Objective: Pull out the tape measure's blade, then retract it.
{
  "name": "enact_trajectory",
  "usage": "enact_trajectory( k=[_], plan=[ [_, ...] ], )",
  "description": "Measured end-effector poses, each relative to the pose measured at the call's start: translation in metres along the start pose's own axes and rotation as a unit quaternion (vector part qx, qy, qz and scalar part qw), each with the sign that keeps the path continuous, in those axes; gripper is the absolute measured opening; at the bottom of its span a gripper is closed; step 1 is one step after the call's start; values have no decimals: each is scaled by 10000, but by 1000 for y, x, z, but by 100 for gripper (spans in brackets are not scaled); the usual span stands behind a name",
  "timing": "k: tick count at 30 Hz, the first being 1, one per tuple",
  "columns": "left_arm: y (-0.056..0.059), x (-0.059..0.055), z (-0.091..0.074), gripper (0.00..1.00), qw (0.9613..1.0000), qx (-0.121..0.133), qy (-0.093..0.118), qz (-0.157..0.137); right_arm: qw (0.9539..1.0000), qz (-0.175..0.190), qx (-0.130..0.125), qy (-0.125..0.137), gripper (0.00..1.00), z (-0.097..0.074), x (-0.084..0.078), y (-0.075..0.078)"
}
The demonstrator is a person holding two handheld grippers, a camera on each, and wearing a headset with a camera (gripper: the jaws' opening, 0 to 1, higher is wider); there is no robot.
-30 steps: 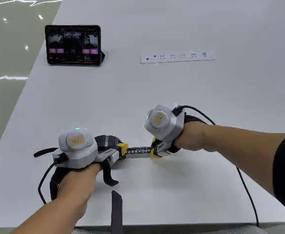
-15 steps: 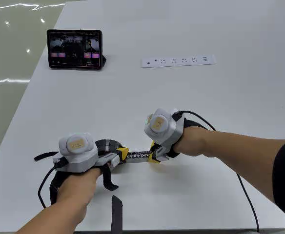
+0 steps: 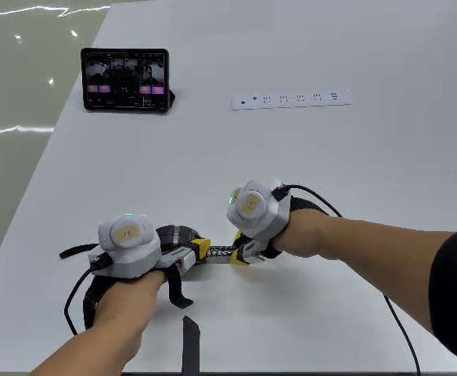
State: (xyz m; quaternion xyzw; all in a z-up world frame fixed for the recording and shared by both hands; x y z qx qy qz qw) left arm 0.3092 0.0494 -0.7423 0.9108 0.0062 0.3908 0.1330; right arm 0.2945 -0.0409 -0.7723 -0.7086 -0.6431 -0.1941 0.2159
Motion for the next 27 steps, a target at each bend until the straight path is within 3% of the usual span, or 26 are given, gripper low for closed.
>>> enact_trajectory(
  k=[27],
  plan=[
    [0, 0, -1, 59, 10000, -16, -11, -49, 9996, -31, 40, 288, 10, 15, 21, 0]
  ],
)
Point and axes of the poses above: the centre of the closed fingertips' face, and the gripper's own axes: z roughly forward along the fingers, y roughly to its right, x roughly out of its top, the point moved 1 cm from there along -z, roughly backward along the fingers, and after that the axes turned 3 degrees about -z, right-handed, at the moved point
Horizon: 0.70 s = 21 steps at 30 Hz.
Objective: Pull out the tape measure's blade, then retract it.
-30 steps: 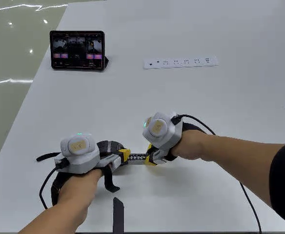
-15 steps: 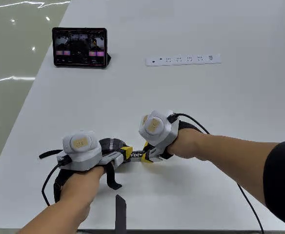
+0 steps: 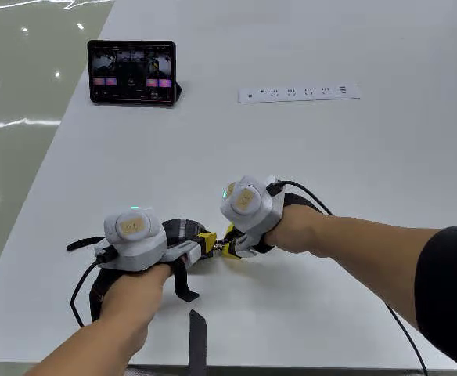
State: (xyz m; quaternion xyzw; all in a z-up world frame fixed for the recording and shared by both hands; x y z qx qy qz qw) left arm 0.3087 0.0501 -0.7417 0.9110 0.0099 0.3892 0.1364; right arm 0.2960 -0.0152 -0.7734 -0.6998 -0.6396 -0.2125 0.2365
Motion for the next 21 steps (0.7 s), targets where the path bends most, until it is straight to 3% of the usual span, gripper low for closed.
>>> enact_trajectory(
  k=[16, 21],
  plan=[
    [0, 0, 1, 59, 10000, -53, 26, 4, 10000, -32, -34, 3, 11, 6, 8, -3],
    [0, -1, 1, 60, 10000, -56, 50, -9, 9995, -283, -106, -54, 12, 6, 7, -3]
  ],
)
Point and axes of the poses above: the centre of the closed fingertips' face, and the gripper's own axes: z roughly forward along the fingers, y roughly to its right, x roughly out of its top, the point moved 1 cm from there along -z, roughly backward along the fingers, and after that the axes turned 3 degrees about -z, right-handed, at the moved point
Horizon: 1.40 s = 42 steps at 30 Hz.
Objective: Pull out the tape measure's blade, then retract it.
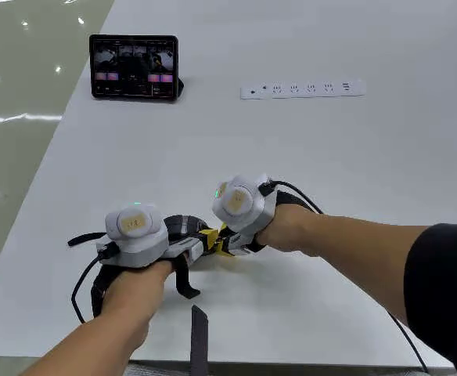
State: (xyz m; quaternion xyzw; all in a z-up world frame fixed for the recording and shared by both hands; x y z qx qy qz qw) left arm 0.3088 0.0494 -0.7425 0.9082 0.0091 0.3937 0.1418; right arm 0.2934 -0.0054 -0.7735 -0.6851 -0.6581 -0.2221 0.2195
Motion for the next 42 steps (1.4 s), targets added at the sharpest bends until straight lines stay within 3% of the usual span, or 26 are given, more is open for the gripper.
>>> enact_trajectory(
  k=[14, 19, 26, 32, 36, 42],
  plan=[
    [0, 0, 1, 61, 10000, -63, 45, -34, 10000, -2, -37, -19, 13, 0, 1, 1],
    [0, 1, 1, 62, 10000, -75, -34, -36, 9999, 1, -111, 13, 15, -4, 1, 2],
    [2, 5, -3, 62, 9991, -270, -33, 339, 9996, -40, -241, 132, 17, -16, 1, 5],
    [10, 14, -9, 80, 9972, -537, 60, 513, 9989, -8, -379, 292, 18, -31, 0, 8],
    [11, 16, -10, 97, 9953, -671, 64, 696, 9972, 238, -516, 493, 20, -45, -2, 10],
    [13, 15, -18, 99, 9917, -978, 0, 840, 9930, 624, -710, 710, 26, -66, -12, 14]
  ],
)
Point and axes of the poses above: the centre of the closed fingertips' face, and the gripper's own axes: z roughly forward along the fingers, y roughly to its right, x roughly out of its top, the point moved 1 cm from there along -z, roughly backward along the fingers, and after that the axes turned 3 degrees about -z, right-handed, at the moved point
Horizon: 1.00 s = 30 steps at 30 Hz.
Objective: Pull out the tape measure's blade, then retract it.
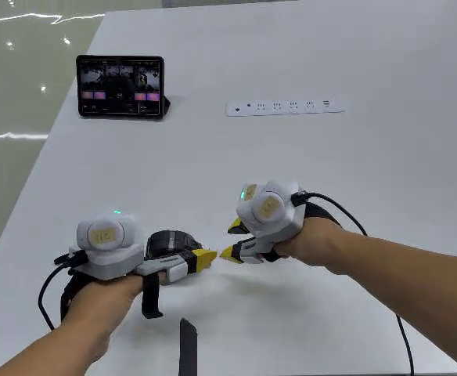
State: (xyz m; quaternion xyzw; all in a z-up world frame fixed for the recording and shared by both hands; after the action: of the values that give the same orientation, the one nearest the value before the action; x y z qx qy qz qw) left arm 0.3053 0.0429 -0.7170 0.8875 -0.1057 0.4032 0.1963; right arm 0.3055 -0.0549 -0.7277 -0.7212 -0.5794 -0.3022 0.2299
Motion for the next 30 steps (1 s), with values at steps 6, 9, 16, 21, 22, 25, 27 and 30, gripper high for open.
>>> enact_trajectory(
  k=[6, 9, 16, 21, 22, 25, 27, 30],
  plan=[
    [15, 8, -16, 99, 9979, -543, 174, 321, 9999, 83, -143, 19, 32, -26, -11, 1],
    [11, 7, -21, 99, 9977, -605, 85, 288, 9994, 202, -240, 131, 34, -39, -17, 1],
    [-5, 5, -35, 99, 9975, -570, 43, 419, 9985, 354, -386, 175, 38, -70, -42, -5],
    [-8, 1, -45, 99, 9961, -734, -38, 487, 9974, 518, -440, 229, 45, -89, -58, -11],
    [-9, 0, -46, 99, 9959, -744, -44, 506, 9972, 535, -457, 236, 46, -92, -61, -11],
    [-11, -2, -51, 99, 9952, -797, -93, 565, 9962, 607, -529, 329, 48, -104, -66, -12],
    [-14, -4, -53, 99, 9947, -771, -147, 669, 9954, 672, -573, 361, 51, -112, -70, -13],
    [-17, -5, -57, 99, 9943, -753, -171, 741, 9949, 679, -643, 364, 53, -123, -78, -15]
  ],
)
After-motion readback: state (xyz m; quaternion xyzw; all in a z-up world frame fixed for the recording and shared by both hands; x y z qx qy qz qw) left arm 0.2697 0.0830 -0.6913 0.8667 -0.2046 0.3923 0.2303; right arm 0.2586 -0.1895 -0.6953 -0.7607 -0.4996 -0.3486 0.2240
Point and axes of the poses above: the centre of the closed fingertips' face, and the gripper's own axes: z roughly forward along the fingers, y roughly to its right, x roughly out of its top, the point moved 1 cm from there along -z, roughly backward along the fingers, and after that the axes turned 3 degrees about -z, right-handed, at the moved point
